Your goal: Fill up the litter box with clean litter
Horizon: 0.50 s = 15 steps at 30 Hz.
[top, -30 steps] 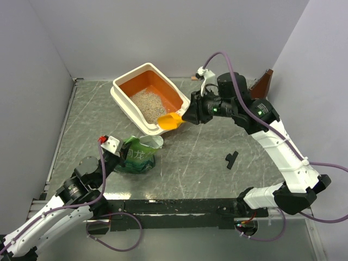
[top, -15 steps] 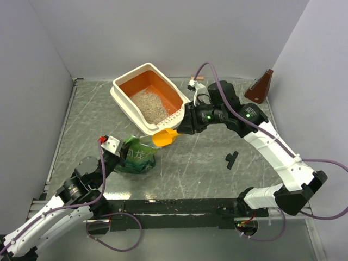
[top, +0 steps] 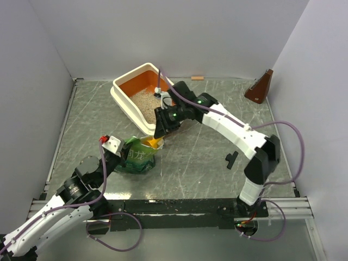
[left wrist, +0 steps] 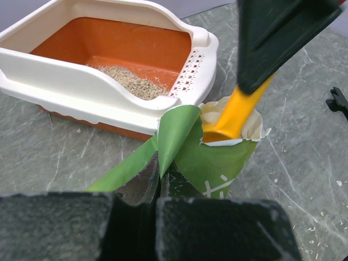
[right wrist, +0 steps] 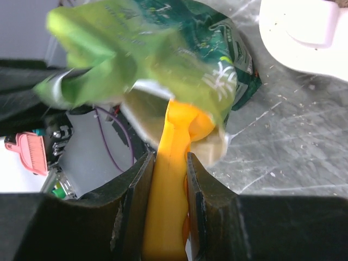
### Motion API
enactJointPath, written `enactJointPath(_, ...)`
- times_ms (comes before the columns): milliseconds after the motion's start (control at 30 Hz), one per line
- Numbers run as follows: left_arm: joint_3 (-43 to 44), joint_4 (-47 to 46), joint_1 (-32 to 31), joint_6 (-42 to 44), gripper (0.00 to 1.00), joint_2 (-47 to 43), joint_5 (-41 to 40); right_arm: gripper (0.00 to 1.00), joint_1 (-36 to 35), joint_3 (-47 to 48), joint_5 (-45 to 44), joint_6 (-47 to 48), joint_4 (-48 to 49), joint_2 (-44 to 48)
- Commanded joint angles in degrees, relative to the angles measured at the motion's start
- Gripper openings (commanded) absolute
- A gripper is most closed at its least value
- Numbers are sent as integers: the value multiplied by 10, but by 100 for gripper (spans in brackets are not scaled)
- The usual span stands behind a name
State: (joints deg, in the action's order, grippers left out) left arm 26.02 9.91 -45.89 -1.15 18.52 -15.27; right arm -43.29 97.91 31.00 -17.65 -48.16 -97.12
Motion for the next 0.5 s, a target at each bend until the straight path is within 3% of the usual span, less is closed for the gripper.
enactJointPath(0, 22, -9, 1, -10, 1, 13, 4, 0, -7, 71, -45, -29, -61, -44)
enactJointPath(200, 25, -9, 1, -13, 0, 11, 8, 0, -23, 114, -118, -77, -115, -116)
enactJointPath(467, 24, -8, 1, -15, 1, 3, 10, 0, -29, 20, -89, -152, -19, -158)
